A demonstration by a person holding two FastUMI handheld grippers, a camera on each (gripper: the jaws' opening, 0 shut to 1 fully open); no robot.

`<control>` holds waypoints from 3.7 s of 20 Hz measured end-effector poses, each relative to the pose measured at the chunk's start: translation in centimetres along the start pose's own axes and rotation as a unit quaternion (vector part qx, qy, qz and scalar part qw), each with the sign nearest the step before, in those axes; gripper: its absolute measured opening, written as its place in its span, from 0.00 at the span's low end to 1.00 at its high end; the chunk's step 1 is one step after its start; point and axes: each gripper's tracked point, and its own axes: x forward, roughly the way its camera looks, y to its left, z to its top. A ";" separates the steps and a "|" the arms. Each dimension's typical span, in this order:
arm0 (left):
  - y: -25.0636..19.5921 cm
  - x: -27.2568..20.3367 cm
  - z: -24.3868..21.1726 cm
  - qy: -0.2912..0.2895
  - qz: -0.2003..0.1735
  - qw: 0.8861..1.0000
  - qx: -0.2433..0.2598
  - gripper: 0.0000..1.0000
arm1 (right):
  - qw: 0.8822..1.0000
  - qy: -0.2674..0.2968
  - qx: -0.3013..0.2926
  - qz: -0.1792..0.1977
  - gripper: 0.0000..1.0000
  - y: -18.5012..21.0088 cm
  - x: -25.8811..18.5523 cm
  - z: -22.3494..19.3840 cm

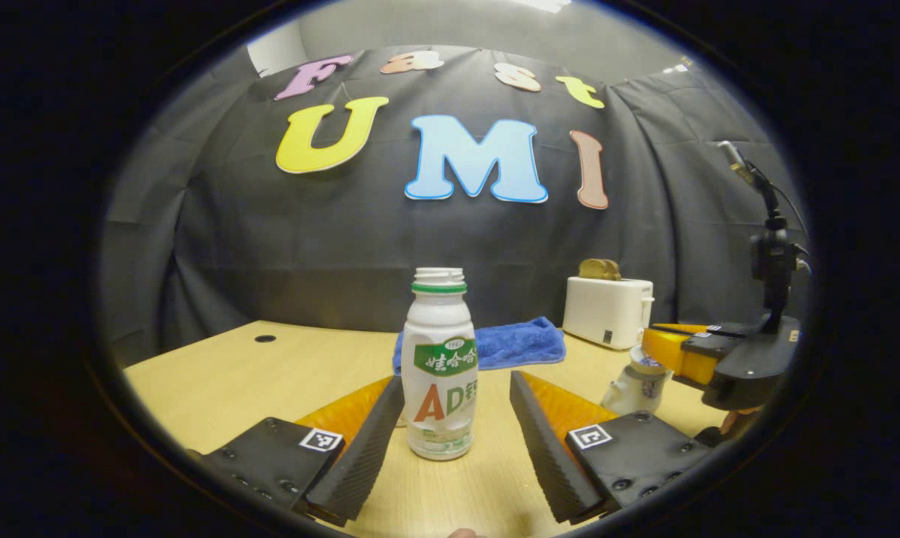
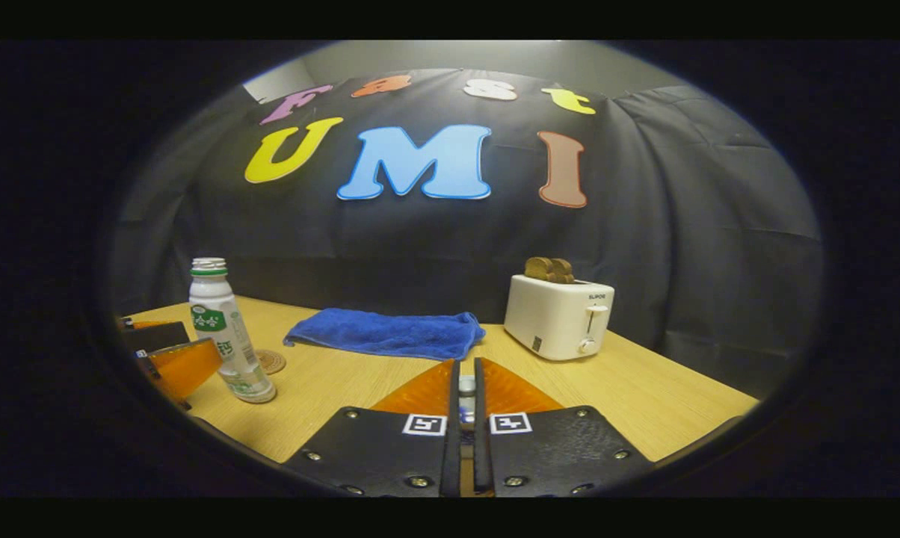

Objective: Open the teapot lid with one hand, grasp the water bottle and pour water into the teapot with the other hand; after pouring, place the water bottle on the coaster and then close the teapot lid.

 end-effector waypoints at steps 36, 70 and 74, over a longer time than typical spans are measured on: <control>-0.8 2.9 -0.1 0.042 -0.017 0.993 0.107 0.73 | 0.999 0.012 0.021 0.035 0.07 -1.6 -12.8 -2.1; -9.9 8.1 -2.4 0.027 -0.031 0.854 0.519 0.76 | 0.994 0.025 0.103 0.014 0.07 -7.4 -18.4 -4.7; -10.6 8.4 -2.0 0.022 -0.033 0.829 0.558 0.76 | 0.994 0.025 0.103 0.008 0.07 -8.0 -18.5 -4.9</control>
